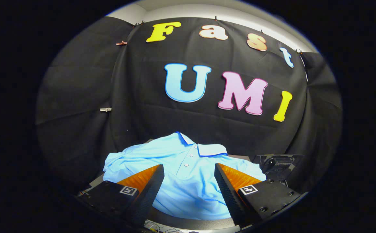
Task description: Put the clothes into the washing machine and then close the washing machine lid.
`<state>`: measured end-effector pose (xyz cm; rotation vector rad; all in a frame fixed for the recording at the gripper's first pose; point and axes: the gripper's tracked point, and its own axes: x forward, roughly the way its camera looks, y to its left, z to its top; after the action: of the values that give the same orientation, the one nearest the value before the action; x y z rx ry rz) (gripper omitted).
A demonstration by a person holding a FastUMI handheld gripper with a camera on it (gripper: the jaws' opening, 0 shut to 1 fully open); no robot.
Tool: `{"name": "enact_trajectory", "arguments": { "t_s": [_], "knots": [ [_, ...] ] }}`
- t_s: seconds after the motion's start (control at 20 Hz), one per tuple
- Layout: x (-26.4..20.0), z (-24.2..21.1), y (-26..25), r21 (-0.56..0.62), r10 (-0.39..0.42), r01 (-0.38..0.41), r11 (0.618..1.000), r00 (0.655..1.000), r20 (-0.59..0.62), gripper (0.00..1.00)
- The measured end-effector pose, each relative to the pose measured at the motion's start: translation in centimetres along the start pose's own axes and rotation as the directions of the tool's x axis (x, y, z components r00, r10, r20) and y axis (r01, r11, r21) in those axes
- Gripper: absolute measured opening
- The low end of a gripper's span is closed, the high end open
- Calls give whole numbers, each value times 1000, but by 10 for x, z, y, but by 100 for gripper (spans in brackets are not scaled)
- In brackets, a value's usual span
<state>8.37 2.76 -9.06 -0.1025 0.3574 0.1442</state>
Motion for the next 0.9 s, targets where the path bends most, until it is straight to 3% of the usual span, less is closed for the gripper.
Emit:
{"name": "enact_trajectory", "arguments": {
  "t_s": [0.2,0.4,0.65,0.9],
  "knots": [
    [30,-16,1,85,34,-23,996,990,-137,98],
    [56,-26,-12,163,8,28,986,976,-219,97],
    [80,-25,-14,104,-13,41,994,966,-259,97],
    [93,-44,-4,123,4,42,992,937,-349,95]
  ]
}}
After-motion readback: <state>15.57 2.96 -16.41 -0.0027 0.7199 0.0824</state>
